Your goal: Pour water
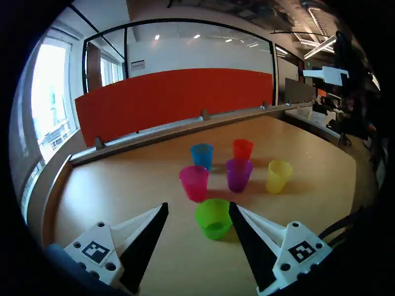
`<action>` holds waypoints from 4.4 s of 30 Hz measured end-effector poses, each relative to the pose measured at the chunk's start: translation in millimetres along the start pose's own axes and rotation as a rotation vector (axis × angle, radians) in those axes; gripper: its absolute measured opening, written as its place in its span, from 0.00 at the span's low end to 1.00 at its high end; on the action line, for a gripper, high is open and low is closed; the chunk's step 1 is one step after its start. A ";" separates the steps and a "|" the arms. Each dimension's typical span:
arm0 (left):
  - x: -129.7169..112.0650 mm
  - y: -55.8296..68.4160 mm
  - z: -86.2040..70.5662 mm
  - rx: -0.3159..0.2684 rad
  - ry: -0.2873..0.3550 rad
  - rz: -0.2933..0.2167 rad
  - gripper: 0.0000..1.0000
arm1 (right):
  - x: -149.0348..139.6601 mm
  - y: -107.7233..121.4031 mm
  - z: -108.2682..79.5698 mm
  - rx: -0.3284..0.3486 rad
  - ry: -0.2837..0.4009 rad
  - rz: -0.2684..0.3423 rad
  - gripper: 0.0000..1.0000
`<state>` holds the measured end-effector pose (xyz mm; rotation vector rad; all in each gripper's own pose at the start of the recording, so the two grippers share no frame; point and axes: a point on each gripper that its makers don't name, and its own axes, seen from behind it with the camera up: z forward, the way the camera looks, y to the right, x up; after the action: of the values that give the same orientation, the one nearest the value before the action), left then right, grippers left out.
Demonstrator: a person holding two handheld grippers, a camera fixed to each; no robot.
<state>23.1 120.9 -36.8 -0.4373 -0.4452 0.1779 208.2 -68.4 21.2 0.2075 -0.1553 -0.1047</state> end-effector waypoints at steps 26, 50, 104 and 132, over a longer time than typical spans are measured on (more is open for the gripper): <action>-78.8 30.4 60.9 -0.084 -0.206 0.028 0.91 | -15.5 3.1 25.5 0.015 -0.037 -0.029 1.00; -84.9 33.0 93.0 -0.091 -0.201 0.015 0.91 | -23.1 4.4 42.4 0.022 -0.060 -0.032 1.00; -81.6 36.0 101.9 -0.108 -0.190 0.022 0.81 | -26.4 -9.8 51.3 0.055 -0.070 -0.044 1.00; -32.1 25.8 41.1 -0.034 -0.126 -0.041 0.81 | -42.3 -75.4 133.8 0.286 -0.164 -0.168 1.00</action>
<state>-26.0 150.7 -27.0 -0.4516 -0.5812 0.1590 138.1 -163.1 128.4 0.4982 -0.3172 -0.2674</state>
